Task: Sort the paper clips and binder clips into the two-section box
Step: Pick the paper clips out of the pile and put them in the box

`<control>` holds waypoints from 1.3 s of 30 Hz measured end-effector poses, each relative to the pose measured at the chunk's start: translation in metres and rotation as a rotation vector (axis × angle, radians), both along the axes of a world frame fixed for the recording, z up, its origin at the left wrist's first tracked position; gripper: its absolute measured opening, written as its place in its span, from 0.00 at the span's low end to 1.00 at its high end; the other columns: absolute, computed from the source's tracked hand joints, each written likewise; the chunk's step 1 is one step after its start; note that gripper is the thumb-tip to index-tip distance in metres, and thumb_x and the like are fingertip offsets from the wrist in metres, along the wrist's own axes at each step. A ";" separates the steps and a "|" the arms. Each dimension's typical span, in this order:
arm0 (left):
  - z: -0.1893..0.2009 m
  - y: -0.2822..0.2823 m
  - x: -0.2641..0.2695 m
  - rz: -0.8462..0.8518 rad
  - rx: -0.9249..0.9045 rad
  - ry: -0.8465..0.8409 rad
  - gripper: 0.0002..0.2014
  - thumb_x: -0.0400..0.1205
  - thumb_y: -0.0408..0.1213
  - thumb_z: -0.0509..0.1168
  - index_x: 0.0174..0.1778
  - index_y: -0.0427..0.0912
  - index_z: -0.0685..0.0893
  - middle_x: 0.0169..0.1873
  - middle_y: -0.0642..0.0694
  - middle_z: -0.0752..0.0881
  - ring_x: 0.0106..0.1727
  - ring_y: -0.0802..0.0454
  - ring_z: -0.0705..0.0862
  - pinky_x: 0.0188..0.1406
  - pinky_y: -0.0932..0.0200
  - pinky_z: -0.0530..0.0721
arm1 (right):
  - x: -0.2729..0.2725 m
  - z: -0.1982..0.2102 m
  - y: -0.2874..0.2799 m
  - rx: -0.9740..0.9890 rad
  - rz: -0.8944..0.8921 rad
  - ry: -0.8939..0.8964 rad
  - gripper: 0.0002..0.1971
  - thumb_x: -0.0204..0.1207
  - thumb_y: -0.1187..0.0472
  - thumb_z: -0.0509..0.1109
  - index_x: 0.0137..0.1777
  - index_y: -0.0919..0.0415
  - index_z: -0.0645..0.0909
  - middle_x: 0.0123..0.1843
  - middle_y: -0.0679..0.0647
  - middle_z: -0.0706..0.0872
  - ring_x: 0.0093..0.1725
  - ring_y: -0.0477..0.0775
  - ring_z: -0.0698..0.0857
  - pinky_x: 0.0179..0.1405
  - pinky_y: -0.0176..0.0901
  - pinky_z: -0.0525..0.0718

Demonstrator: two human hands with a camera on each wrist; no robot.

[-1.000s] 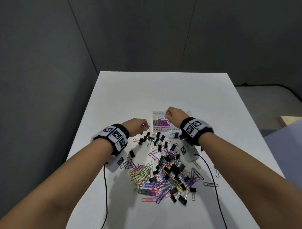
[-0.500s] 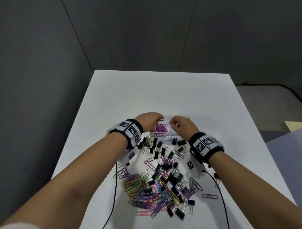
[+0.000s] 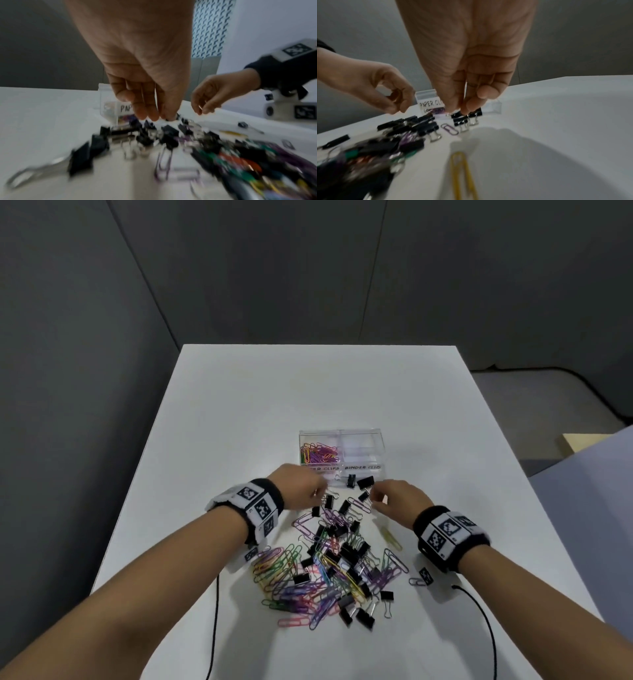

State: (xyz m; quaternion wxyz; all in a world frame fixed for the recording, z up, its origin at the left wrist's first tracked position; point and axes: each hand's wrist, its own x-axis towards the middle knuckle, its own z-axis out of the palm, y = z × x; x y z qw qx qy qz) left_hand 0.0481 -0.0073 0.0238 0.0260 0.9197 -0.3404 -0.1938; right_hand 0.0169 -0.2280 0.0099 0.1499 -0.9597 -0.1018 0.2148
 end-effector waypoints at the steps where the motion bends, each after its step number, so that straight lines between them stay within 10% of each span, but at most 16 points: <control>1: -0.005 0.004 -0.008 -0.011 0.015 0.030 0.10 0.83 0.42 0.60 0.55 0.43 0.82 0.47 0.48 0.83 0.46 0.51 0.80 0.43 0.61 0.78 | -0.004 -0.001 0.002 -0.020 0.023 -0.021 0.11 0.81 0.58 0.63 0.60 0.59 0.79 0.62 0.54 0.83 0.51 0.53 0.82 0.46 0.38 0.75; 9: -0.035 0.016 -0.047 0.093 -0.070 0.084 0.29 0.79 0.41 0.67 0.77 0.45 0.66 0.69 0.43 0.73 0.66 0.46 0.76 0.66 0.54 0.77 | -0.024 -0.031 0.034 -0.110 0.078 -0.151 0.13 0.81 0.62 0.59 0.61 0.63 0.79 0.64 0.59 0.77 0.62 0.59 0.77 0.55 0.50 0.81; 39: -0.045 0.032 -0.060 0.315 -0.133 0.086 0.15 0.80 0.42 0.66 0.61 0.42 0.79 0.60 0.44 0.78 0.61 0.46 0.77 0.57 0.56 0.77 | -0.025 -0.044 0.024 -0.143 -0.084 -0.115 0.10 0.82 0.63 0.59 0.57 0.63 0.79 0.60 0.59 0.78 0.58 0.61 0.80 0.52 0.51 0.82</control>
